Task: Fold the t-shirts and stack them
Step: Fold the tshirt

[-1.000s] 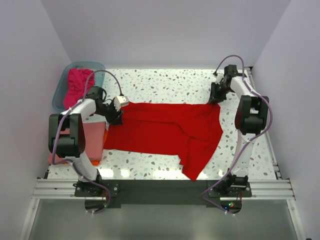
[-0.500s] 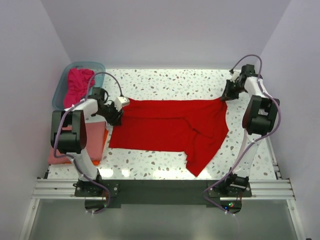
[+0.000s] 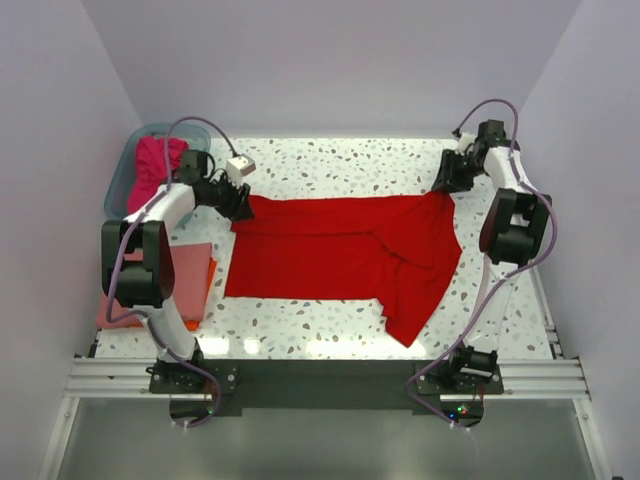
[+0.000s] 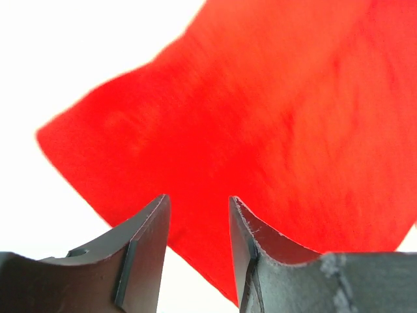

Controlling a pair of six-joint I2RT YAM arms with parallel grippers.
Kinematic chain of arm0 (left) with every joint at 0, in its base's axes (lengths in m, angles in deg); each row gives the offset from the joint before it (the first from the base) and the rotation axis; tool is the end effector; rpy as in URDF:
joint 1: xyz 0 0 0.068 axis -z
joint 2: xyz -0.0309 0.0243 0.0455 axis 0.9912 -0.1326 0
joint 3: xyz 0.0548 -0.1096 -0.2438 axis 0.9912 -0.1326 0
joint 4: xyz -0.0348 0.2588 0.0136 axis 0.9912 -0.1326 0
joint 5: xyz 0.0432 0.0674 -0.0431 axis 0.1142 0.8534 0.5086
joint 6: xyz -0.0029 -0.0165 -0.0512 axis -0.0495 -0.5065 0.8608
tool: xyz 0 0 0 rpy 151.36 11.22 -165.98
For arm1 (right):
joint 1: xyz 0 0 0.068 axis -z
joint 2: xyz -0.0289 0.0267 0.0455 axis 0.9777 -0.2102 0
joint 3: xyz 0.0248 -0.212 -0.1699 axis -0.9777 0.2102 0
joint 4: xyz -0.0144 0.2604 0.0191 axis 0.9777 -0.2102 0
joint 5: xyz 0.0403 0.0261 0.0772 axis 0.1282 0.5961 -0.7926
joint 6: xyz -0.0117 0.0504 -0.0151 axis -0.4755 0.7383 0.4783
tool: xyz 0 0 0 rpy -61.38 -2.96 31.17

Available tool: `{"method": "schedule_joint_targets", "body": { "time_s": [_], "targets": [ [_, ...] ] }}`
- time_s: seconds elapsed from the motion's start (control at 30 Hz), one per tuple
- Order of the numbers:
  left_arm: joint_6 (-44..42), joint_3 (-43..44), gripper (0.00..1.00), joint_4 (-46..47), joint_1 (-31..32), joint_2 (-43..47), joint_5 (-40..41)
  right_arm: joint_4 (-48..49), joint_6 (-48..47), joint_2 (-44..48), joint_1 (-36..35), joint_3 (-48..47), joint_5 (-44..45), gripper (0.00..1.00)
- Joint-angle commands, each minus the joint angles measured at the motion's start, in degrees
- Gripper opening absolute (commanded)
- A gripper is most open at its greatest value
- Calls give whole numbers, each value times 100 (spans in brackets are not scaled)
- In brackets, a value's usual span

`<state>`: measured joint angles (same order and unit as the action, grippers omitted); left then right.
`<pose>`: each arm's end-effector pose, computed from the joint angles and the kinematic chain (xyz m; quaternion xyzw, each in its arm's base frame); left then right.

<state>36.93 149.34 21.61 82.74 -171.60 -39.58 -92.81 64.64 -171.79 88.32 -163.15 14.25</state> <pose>0.3737 -0.0246 0.1984 0.3123 0.8610 -0.2492 0.3147 0.4886 -0.0755 0.1960 0.0130 0.9538 0.1753 0.2436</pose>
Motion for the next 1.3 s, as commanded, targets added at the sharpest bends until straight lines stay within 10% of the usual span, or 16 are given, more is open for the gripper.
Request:
{"method": "schedule_joint_targets", "body": {
  "time_s": [0.0, 0.8, 1.27],
  "targets": [
    [915, 363, 47, 665, -36, 188, 145, -461, -389, 383, 18, -147, -168, 47],
    [1601, 2244, 46, -177, -184, -1430, 1403, -1067, -661, 76, 26, -367, 8, 43],
    [1636, 523, 45, -635, -414, -173, 875, -1657, -864, 2027, 18, 2128, -237, 39]
  ]
}}
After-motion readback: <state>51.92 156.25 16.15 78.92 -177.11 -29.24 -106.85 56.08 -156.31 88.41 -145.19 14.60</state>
